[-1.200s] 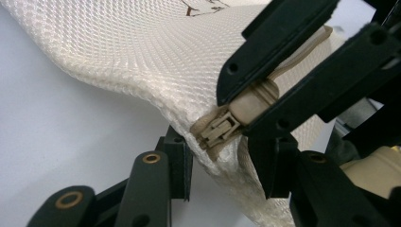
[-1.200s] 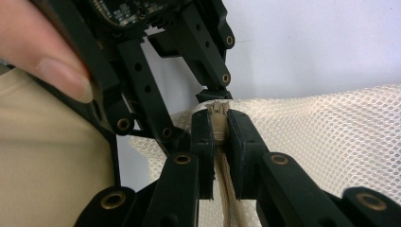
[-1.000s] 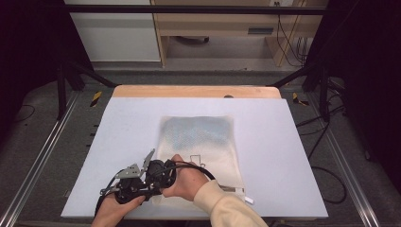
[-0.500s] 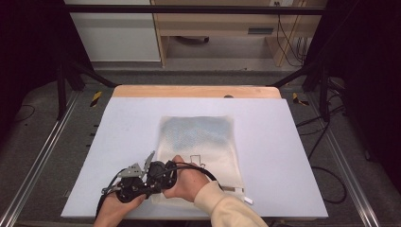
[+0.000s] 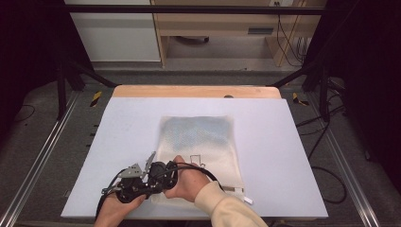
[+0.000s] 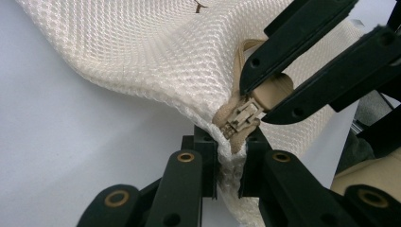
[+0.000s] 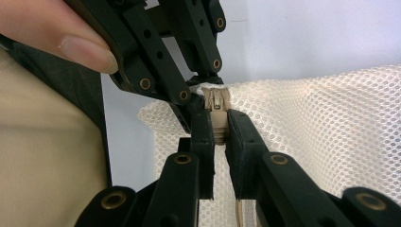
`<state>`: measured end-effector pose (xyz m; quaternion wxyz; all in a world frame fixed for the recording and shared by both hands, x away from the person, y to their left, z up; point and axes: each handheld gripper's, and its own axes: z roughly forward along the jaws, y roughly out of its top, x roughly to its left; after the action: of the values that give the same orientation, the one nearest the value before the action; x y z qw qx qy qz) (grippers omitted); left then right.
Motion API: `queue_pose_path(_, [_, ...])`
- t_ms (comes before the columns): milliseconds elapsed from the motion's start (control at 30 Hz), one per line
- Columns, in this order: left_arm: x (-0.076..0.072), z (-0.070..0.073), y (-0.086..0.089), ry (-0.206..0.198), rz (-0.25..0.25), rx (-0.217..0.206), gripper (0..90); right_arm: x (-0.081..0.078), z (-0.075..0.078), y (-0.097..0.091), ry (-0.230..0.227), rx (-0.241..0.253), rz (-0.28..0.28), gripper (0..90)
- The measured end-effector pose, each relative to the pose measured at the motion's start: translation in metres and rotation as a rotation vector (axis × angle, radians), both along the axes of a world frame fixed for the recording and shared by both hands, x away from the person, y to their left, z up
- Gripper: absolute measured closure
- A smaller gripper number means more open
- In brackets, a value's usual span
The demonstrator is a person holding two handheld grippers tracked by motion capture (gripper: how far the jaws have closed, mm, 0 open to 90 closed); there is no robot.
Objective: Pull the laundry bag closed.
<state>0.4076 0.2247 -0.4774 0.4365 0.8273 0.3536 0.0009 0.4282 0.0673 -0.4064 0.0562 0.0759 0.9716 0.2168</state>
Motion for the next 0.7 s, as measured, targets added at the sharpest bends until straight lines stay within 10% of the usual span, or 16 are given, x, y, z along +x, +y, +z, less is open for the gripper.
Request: queue_pose_path(700, [-0.0008, 0.0030, 0.0002, -0.019, 0.001, -0.012, 81.5, -0.0013, 0.0071, 0.0005, -0.009, -0.013, 0.012, 82.0])
